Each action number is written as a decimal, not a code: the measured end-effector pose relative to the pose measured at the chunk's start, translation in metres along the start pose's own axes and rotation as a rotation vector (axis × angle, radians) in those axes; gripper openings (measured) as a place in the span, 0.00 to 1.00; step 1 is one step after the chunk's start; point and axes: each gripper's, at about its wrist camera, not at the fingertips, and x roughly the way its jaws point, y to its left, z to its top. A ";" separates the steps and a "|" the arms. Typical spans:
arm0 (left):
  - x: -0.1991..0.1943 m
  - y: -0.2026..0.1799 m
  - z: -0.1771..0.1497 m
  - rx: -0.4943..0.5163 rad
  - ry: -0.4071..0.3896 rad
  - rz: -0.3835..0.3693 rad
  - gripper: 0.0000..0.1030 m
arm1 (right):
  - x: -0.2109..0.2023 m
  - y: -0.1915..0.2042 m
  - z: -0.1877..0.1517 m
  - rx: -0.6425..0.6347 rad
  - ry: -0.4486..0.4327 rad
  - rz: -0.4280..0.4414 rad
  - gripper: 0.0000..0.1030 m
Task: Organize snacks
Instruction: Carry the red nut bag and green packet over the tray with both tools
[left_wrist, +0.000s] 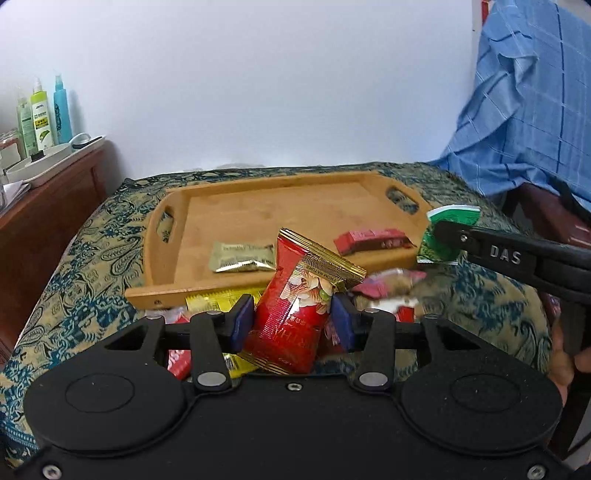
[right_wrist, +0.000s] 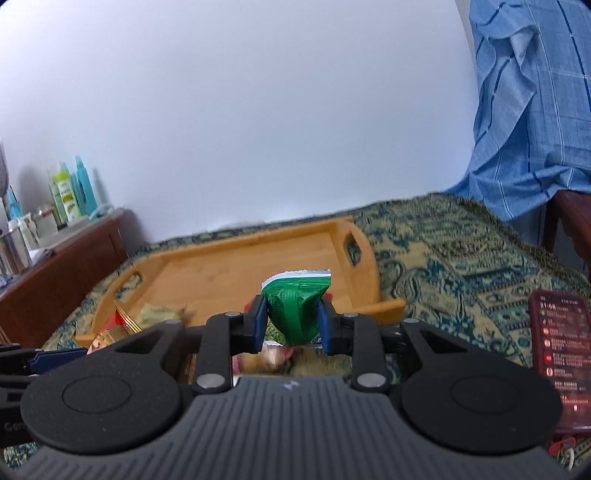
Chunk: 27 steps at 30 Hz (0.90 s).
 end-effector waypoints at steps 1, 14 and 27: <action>0.001 0.001 0.002 -0.006 0.000 0.004 0.43 | 0.001 0.000 0.002 0.000 -0.004 0.004 0.31; 0.029 0.008 0.038 -0.051 -0.018 0.043 0.43 | 0.032 -0.006 0.029 0.048 -0.019 0.041 0.31; 0.075 0.025 0.066 -0.096 -0.007 0.088 0.43 | 0.070 -0.015 0.055 0.124 -0.023 0.047 0.31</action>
